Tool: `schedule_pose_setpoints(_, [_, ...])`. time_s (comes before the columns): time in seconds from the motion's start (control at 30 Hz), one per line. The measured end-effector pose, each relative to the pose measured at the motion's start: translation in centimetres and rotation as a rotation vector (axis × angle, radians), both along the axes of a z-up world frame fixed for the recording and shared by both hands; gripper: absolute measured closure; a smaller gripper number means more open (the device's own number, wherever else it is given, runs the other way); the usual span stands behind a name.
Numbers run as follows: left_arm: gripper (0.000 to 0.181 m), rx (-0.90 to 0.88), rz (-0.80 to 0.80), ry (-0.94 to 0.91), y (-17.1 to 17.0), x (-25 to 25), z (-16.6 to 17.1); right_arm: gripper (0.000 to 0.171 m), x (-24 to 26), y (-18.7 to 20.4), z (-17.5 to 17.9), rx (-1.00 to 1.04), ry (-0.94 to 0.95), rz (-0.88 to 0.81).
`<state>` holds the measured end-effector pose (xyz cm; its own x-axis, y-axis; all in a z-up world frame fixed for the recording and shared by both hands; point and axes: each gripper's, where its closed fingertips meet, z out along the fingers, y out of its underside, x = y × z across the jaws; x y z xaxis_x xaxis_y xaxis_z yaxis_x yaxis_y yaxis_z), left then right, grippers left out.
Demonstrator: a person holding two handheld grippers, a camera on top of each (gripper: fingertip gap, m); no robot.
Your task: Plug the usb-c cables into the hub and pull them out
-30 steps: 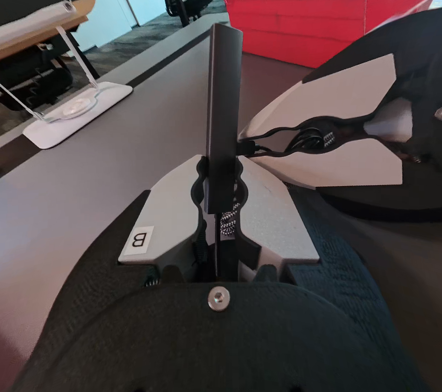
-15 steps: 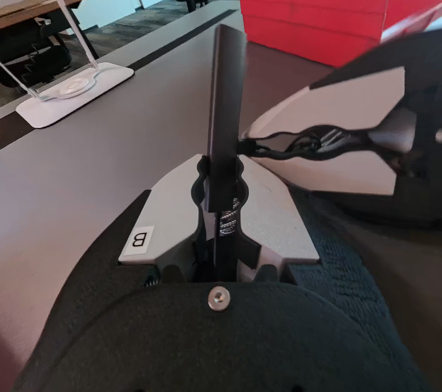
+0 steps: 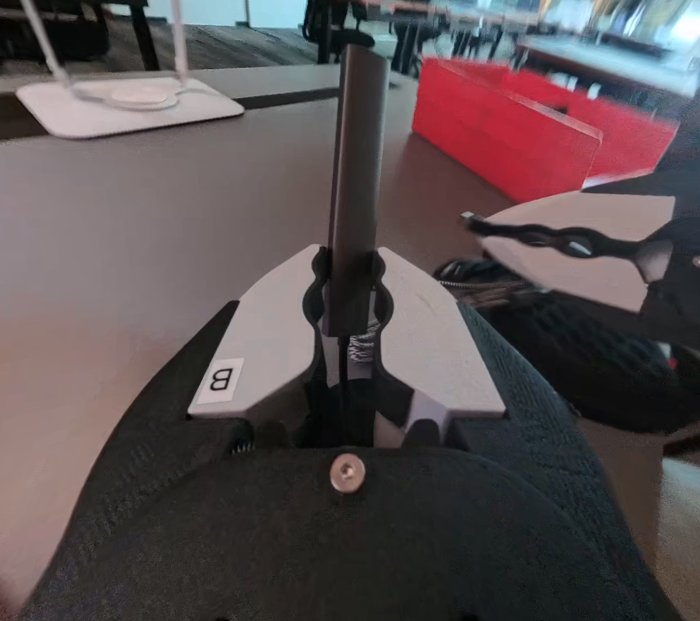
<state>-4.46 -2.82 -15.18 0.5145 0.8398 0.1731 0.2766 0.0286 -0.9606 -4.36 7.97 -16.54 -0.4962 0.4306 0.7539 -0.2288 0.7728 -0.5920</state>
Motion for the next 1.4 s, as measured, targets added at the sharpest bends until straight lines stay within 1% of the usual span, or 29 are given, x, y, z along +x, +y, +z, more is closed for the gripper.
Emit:
schedule_pose_setpoints(0.03, [0.159, -0.015, -0.008, 0.015, 0.1, 0.2, 0.1, 0.167, -0.1, 1.2, 0.3, -0.082, -0.069, -0.006])
schedule_pose_setpoints(0.07, [0.159, -0.139, -0.042, 0.035, 1.4, 0.5, -0.5, 0.167, 0.8, 0.4, 0.8, -0.187, -0.127, 0.055])
schedule_pose_setpoints(0.1, [0.158, -0.244, -0.046, 0.043, 2.3, 0.4, -1.1, 0.168, 1.8, -0.6, 1.1, -0.213, -0.14, 0.105])
schedule_pose_setpoints(0.13, [0.159, -0.264, -0.039, 0.051, 2.5, 0.3, -1.2, 0.167, 2.4, -1.3, 1.3, -0.187, -0.111, 0.125])
schedule_pose_setpoints(0.2, [0.159, -0.153, -0.042, 0.042, 1.8, 0.3, -0.4, 0.167, 2.6, -1.3, 2.1, -0.183, -0.051, 0.14])
schedule_pose_setpoints(0.23, [0.159, -0.108, -0.068, 0.031, 1.7, 0.4, -0.3, 0.167, 2.9, -1.1, 2.6, -0.237, -0.058, 0.168])
schedule_pose_setpoints(0.3, [0.158, -0.093, -0.087, 0.043, 1.9, 0.6, 0.0, 0.167, 3.2, -0.1, 4.5, -0.381, -0.089, 0.213])
schedule_pose_setpoints(0.4, [0.158, -0.071, -0.081, 0.091, 1.7, 0.9, 0.7, 0.167, 3.3, 2.4, 8.8, -0.568, -0.054, 0.235])
schedule_pose_setpoints(0.47, [0.158, -0.004, -0.054, 0.121, 1.0, 0.9, 1.6, 0.167, 3.1, 4.5, 11.7, -0.646, 0.009, 0.211])
schedule_pose_setpoints(0.53, [0.158, 0.063, -0.034, 0.131, 0.3, 0.9, 2.2, 0.167, 3.6, 6.3, 14.8, -0.74, 0.073, 0.227])
schedule_pose_setpoints(0.6, [0.158, 0.095, -0.015, 0.139, -0.2, 0.9, 2.5, 0.167, 4.5, 8.0, 17.7, -0.826, 0.127, 0.249])
schedule_pose_setpoints(0.67, [0.158, 0.095, -0.017, 0.156, -0.2, 1.0, 2.7, 0.168, 4.7, 10.3, 20.0, -0.858, 0.198, 0.211])
schedule_pose_setpoints(0.77, [0.158, 0.07, -0.024, 0.184, 0.1, 1.3, 2.9, 0.168, 3.6, 14.8, 21.4, -0.802, 0.299, 0.039])
schedule_pose_setpoints(0.87, [0.158, 0.064, -0.026, 0.197, 0.1, 1.5, 3.1, 0.167, 1.8, 18.9, 20.6, -0.695, 0.353, -0.145])
schedule_pose_setpoints(0.93, [0.158, 0.069, -0.023, 0.2, 0.1, 1.5, 3.1, 0.167, -0.2, 21.2, 18.5, -0.628, 0.306, -0.259])
schedule_pose_setpoints(1.0, [0.158, 0.074, -0.023, 0.196, 0.1, 1.4, 3.1, 0.167, -2.1, 23.1, 16.2, -0.602, 0.264, -0.339])
schedule_pose_setpoints(1.17, [0.159, 0.088, -0.03, 0.186, 0.0, 1.4, 3.1, 0.167, -6.8, 26.7, 9.3, -0.563, 0.068, -0.532])
schedule_pose_setpoints(1.27, [0.16, 0.096, -0.041, 0.176, 0.1, 1.4, 3.0, 0.167, -8.3, 27.8, 6.1, -0.567, -0.045, -0.612])
schedule_pose_setpoints(1.3, [0.16, 0.095, -0.044, 0.172, 0.2, 1.3, 2.9, 0.165, -8.5, 27.9, 5.3, -0.57, -0.082, -0.631])
schedule_pose_setpoints(1.37, [0.16, 0.091, -0.046, 0.164, 0.2, 1.3, 2.8, 0.147, -8.4, 27.6, 4.9, -0.58, -0.099, -0.636])
schedule_pose_setpoints(1.4, [0.16, 0.088, -0.047, 0.159, 0.3, 1.3, 2.7, 0.142, -8.2, 27.4, 5.1, -0.583, -0.085, -0.629])
